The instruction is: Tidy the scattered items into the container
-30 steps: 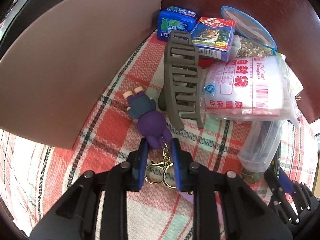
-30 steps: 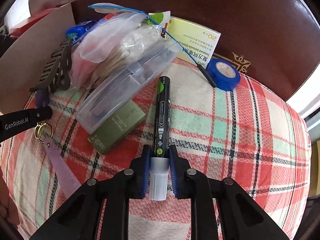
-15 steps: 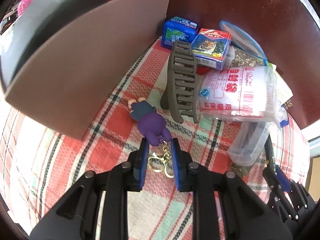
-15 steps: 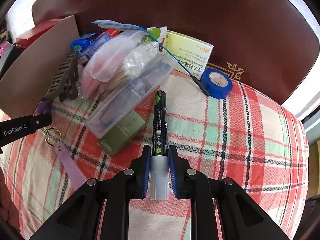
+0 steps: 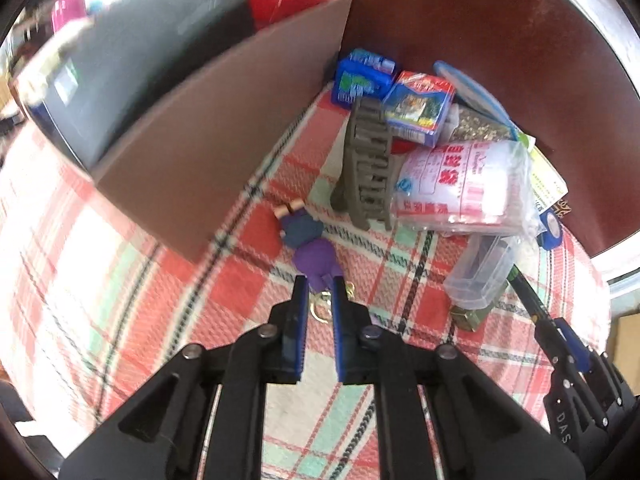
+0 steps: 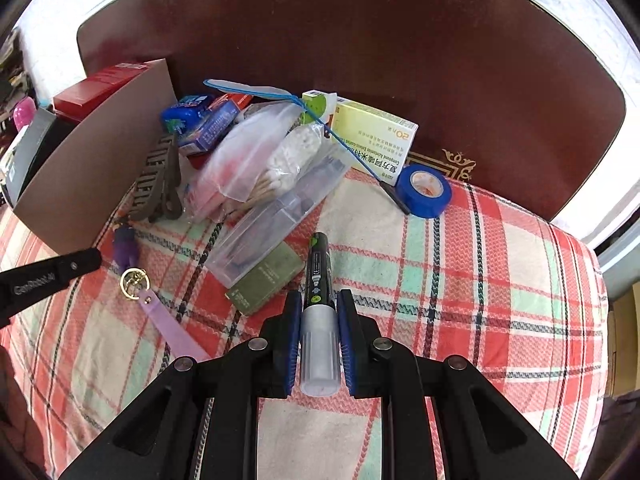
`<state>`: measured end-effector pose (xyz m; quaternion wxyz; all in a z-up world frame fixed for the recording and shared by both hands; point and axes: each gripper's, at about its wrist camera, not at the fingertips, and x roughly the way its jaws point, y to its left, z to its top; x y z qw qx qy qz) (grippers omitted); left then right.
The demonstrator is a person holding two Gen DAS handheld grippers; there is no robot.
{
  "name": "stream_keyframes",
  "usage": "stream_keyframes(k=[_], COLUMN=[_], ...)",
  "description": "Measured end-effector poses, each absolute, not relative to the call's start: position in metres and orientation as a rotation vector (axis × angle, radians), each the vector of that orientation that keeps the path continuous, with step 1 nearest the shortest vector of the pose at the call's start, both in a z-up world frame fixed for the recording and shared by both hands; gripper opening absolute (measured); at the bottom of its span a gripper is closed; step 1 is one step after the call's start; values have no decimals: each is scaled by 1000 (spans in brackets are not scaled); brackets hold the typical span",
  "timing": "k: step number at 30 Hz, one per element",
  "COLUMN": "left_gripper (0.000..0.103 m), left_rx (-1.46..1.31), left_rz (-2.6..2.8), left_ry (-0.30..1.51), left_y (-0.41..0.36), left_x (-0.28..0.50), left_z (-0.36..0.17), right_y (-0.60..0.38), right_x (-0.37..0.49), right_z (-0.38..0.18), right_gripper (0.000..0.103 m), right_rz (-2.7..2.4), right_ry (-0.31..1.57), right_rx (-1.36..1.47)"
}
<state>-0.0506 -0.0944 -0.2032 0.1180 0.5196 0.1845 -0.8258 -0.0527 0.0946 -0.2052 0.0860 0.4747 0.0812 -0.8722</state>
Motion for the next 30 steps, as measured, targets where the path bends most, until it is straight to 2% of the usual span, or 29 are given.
stream_keyframes(k=[4, 6, 8, 10, 13, 19, 21, 23, 30], left_gripper=[12, 23, 54, 63, 66, 64, 51, 29, 27], left_rx=[1537, 1560, 1559, 1538, 1549, 1556, 1554, 1576, 1570], left_rz=[-2381, -2351, -2331, -2342, -2347, -2361, -2363, -2344, -2323], left_ry=[605, 632, 656, 645, 634, 663, 662, 643, 643], left_y=[-101, -104, -107, -106, -102, -100, -99, -98, -98], left_x=[-54, -58, -62, -64, -69, -82, -85, -88, -83], left_z=[-219, -226, -229, -229, -231, -240, -242, -245, -240], right_y=[96, 96, 97, 96, 95, 94, 94, 94, 93], right_x=[-54, -55, -55, -56, -57, -61, -62, -62, -61], right_z=[-203, -203, -203, -205, -207, -212, -214, -214, -212], right_gripper=[19, 19, 19, 19, 19, 19, 19, 19, 19], right_rz=[-2606, -2609, -2609, -2610, -2606, -2602, -2600, -2597, -2601], right_ry=[246, 248, 246, 246, 246, 251, 252, 252, 244], right_rx=[1406, 1407, 1412, 1416, 1424, 1437, 1441, 1445, 1444])
